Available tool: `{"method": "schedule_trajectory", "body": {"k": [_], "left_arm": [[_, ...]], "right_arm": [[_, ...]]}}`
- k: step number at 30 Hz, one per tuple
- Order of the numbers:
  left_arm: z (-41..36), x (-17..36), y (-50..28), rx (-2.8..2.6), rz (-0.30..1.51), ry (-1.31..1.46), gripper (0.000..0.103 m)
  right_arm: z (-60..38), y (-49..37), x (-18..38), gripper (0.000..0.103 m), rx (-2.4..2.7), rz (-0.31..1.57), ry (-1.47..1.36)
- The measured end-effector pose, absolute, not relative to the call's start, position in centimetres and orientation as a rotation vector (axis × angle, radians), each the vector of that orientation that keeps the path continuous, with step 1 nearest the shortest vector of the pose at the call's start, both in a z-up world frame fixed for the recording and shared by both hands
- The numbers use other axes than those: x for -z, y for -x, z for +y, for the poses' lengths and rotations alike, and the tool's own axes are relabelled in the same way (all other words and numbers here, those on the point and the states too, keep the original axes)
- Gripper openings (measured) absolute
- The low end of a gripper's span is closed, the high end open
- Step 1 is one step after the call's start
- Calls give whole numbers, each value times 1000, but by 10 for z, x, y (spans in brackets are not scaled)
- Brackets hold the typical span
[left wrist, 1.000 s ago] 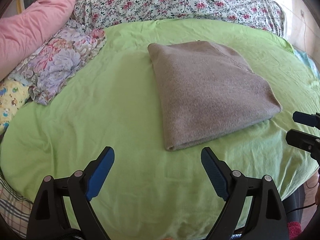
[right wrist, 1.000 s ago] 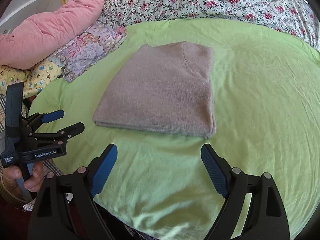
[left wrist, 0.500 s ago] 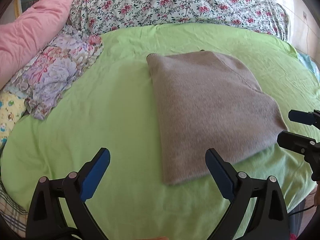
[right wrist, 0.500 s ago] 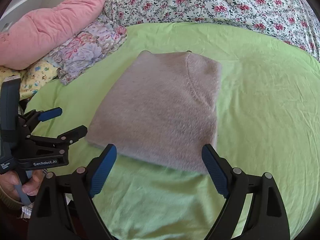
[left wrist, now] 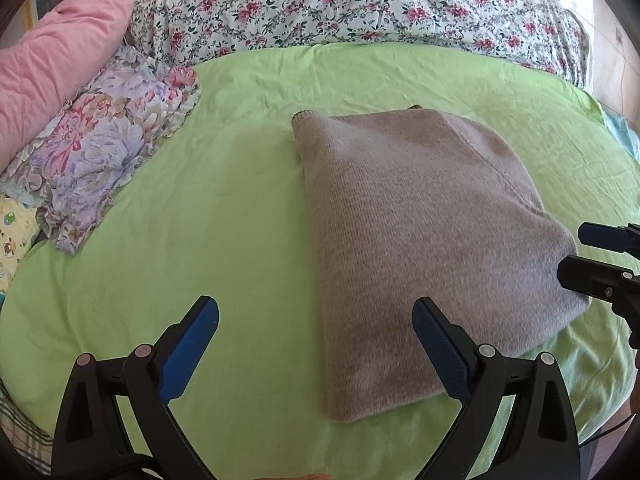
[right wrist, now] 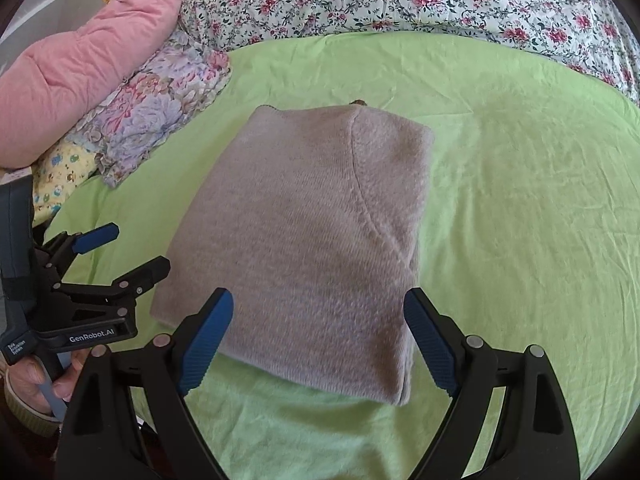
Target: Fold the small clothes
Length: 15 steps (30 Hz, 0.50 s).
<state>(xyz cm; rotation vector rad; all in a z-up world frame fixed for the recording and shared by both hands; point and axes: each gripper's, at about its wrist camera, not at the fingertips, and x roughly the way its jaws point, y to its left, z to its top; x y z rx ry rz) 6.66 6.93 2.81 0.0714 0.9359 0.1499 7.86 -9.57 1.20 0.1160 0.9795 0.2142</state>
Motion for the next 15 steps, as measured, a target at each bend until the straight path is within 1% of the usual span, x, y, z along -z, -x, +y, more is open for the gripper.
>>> {"method": "schedule_trajectory", "body": {"k": [15], "left_arm": [[74,-27,-76,-127,944,-3,99]], "right_arm": [[-97,-92,-10,87,-218,1000,-138]]}}
